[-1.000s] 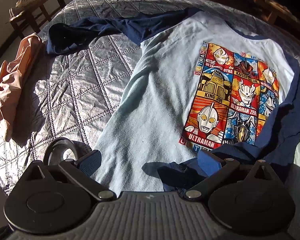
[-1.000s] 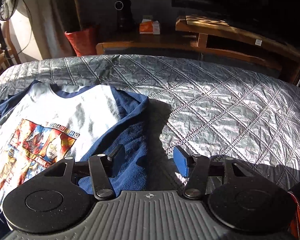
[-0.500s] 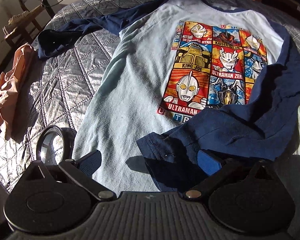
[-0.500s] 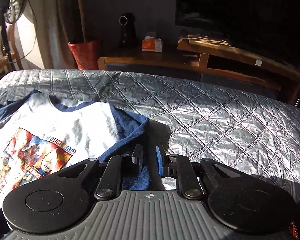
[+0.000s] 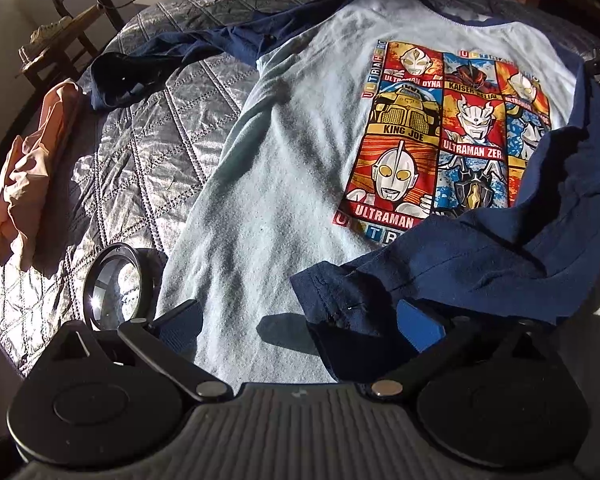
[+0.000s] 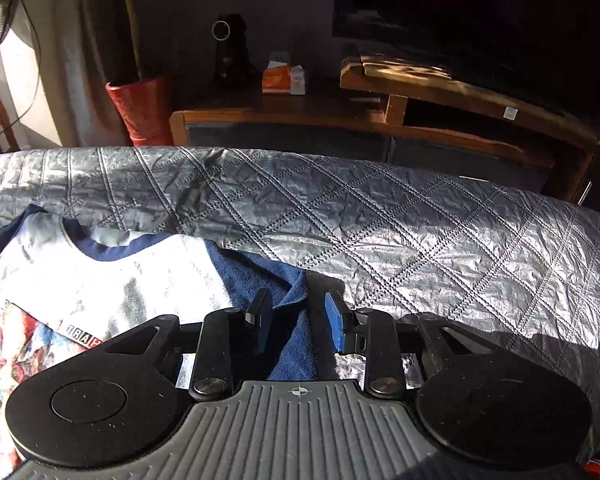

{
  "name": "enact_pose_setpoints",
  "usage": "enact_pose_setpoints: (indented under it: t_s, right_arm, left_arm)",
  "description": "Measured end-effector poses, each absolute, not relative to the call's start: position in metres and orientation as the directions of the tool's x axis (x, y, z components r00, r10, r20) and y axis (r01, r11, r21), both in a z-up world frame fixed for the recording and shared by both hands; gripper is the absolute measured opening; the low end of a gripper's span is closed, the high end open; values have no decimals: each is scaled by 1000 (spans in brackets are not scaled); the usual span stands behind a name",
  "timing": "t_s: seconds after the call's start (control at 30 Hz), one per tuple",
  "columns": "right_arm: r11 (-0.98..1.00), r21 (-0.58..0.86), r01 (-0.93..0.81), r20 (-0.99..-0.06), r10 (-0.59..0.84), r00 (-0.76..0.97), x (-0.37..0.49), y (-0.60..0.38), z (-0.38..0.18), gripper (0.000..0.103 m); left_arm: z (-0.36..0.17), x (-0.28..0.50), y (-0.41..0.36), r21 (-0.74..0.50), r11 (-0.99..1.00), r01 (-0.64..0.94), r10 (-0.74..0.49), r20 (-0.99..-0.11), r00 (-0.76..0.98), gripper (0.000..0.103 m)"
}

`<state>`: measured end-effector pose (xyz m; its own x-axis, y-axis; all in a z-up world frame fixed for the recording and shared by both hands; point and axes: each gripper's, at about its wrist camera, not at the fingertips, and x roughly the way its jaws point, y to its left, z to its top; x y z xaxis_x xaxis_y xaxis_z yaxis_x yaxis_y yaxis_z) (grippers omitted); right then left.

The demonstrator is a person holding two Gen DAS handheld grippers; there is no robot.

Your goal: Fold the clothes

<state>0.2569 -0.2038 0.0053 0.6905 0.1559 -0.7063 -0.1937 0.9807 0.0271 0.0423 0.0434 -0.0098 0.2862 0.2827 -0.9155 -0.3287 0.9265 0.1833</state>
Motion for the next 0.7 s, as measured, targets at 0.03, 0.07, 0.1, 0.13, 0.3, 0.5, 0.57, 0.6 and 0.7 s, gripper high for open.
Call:
enact_pose_setpoints:
  t_s: [0.03, 0.07, 0.1, 0.13, 0.3, 0.5, 0.57, 0.6, 0.7]
  right_arm:
    - [967, 50, -251, -688, 216, 693, 239, -196, 12, 38]
    - [949, 77, -305, -672, 275, 687, 217, -189, 18, 40]
    - [928, 101, -358, -655, 333, 678, 195, -182, 23, 42]
    - [908, 113, -402, -645, 376, 666, 170, -174, 27, 46]
    - [757, -35, -653, -630, 490, 603, 47, -110, 35, 47]
    - [551, -101, -828, -683, 567, 460, -37, -34, 23, 62]
    - [549, -118, -827, -697, 547, 463, -41, -18, 15, 61]
    - [566, -117, -816, -704, 533, 469, -39, -12, 12, 61]
    - [592, -107, -799, -759, 471, 451, -24, 2, -9, 55]
  left_arm:
    - [-9, 43, 49, 180, 921, -347, 286, -915, 283, 102]
    - [-8, 44, 55, 176, 915, -363, 287, -916, 280, 102]
    - [-7, 46, 61, 170, 910, -379, 286, -917, 276, 102]
    - [-6, 48, 67, 164, 904, -394, 285, -919, 273, 102]
    - [5, 55, 101, 118, 861, -495, 281, -921, 269, 102]
    - [26, 61, 140, 86, 802, -591, 322, -896, 307, 102]
    - [27, 61, 147, 71, 791, -608, 314, -899, 304, 102]
    - [25, 60, 148, 63, 792, -607, 303, -904, 301, 102]
    - [22, 60, 147, 60, 802, -594, 287, -911, 296, 102]
